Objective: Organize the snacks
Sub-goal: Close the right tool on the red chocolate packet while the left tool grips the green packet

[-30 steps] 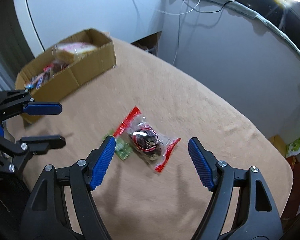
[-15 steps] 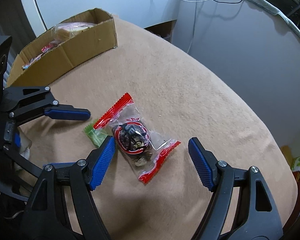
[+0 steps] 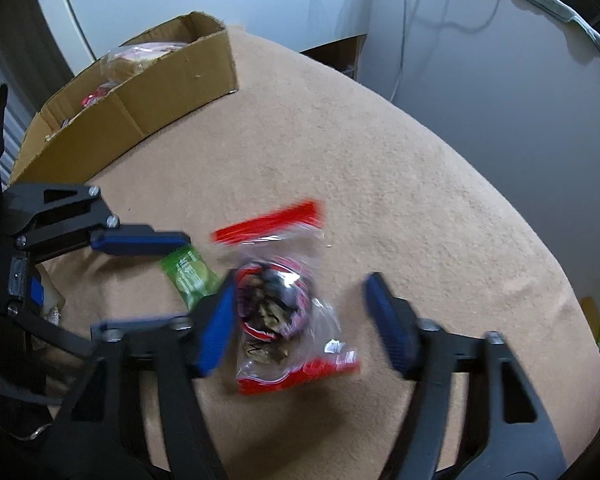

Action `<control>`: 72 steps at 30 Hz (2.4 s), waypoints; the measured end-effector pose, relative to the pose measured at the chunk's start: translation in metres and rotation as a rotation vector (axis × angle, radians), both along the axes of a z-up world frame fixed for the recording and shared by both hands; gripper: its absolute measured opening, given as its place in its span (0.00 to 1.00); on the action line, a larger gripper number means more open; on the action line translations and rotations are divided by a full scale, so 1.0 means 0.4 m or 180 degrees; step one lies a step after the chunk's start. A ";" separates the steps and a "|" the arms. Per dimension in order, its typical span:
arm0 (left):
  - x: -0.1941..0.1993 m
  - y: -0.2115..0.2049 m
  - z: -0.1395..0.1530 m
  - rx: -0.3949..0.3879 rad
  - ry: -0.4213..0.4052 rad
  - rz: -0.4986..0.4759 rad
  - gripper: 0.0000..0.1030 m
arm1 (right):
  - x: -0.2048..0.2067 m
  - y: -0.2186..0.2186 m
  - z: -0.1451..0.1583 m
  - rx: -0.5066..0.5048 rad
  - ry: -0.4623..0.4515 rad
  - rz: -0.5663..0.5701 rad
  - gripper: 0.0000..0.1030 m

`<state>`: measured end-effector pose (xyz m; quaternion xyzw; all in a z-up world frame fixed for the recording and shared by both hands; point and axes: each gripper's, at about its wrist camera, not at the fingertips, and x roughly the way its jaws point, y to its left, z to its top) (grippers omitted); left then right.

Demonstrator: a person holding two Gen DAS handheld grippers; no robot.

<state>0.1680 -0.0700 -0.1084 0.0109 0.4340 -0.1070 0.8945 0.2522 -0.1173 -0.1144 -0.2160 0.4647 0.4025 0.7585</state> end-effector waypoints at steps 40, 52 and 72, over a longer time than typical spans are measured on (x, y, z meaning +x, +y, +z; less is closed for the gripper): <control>0.049 0.042 0.037 -0.0060 -0.0168 0.0009 0.05 | -0.020 -0.042 0.026 0.0118 0.0001 -0.0309 0.34; 0.049 0.034 0.017 0.0030 -0.0074 -0.0067 0.09 | -0.024 -0.047 0.033 0.0151 0.0012 -0.0307 0.34; 0.064 0.029 -0.003 0.0250 0.0037 -0.0087 0.23 | -0.012 -0.054 0.029 0.0160 0.0053 -0.0355 0.34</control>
